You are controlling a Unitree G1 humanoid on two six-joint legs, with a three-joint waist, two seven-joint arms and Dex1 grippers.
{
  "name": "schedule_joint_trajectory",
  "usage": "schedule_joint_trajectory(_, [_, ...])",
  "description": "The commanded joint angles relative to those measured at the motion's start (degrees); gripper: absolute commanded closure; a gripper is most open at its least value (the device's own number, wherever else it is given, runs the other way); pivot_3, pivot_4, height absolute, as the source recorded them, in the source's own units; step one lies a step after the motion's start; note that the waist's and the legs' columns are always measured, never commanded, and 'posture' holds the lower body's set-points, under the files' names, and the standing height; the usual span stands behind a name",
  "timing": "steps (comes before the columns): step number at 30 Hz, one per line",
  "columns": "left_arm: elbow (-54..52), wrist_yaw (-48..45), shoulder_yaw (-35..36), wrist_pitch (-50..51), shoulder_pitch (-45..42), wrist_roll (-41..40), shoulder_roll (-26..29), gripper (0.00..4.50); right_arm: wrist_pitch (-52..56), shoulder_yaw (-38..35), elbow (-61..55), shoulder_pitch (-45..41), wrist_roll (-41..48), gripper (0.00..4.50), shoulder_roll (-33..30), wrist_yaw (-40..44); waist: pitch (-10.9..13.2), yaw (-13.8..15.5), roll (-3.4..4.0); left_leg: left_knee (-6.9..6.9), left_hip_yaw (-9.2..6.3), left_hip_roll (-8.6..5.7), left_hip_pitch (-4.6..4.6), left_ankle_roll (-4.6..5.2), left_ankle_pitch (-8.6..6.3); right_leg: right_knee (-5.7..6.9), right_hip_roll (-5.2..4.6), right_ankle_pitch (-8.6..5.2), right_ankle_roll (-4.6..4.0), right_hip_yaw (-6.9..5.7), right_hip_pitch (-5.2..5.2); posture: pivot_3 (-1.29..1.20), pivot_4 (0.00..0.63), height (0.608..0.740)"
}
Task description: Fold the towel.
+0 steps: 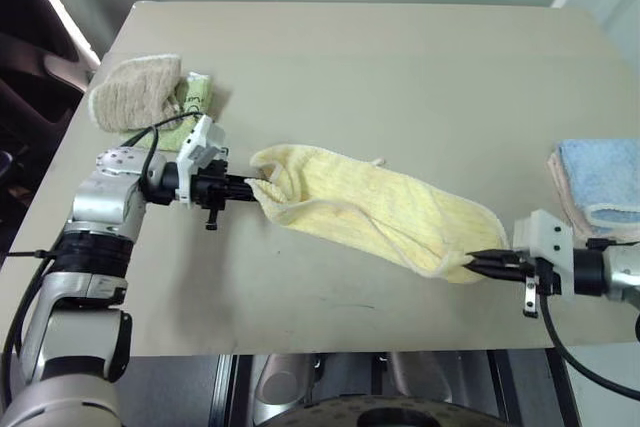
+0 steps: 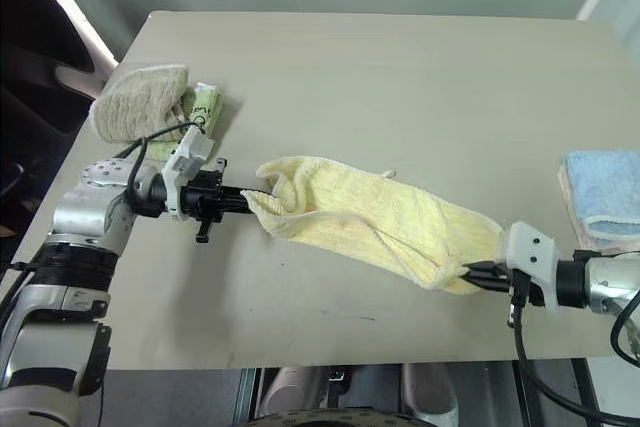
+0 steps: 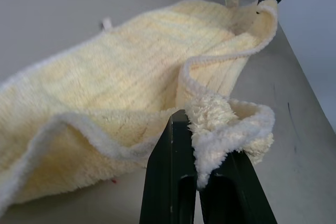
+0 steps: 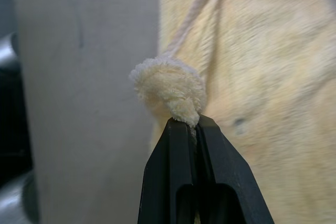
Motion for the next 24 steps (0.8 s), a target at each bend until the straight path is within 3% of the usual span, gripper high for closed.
schedule_joint_trajectory(1, [-2.15, -0.86, 1.74, 0.68, 0.27, -0.52, 1.31, 4.48, -0.45, -1.70, -1.51, 0.96, 0.35, 4.50, -0.05, 0.04, 0.00, 0.06, 0.00, 0.00, -0.01, 0.00, 0.00, 0.00, 0.00, 0.00, 0.00, 0.00, 0.00, 0.00, 0.00, 0.00, 0.150, 0.733])
schedule_joint_trajectory(11, [0.66, -3.39, 1.23, -2.38, 1.46, 1.09, 4.09, 4.48, -1.33, -5.62, -0.85, 3.79, 0.03, 4.50, -0.83, 1.45, 0.00, 0.04, 0.00, -0.01, -0.05, 0.00, -0.02, -0.01, -0.10, -0.01, 0.00, -0.02, -0.03, 0.00, -0.03, 0.00, 0.150, 0.733])
schedule_joint_trajectory(18, [2.62, -1.09, 2.64, -2.65, 0.63, 0.78, 2.64, 4.48, 0.03, -6.81, 4.45, -3.47, 0.49, 4.50, 0.43, -2.52, 0.00, -0.01, 0.00, 0.00, -0.05, -0.01, -0.02, 0.02, -0.13, 0.00, -0.01, -0.01, -0.06, 0.02, -0.05, 0.00, 0.150, 0.733])
schedule_joint_trajectory(24, [2.79, -1.33, 3.00, -2.67, 0.55, 1.21, 2.34, 4.48, 0.26, -6.64, 4.66, -3.94, 0.38, 4.50, 0.55, -2.46, 0.00, 0.13, 0.00, -0.04, -0.13, 0.02, -0.06, -0.08, -0.18, 0.00, 0.06, -0.13, -0.09, -0.01, -0.08, 0.00, 0.150, 0.733])
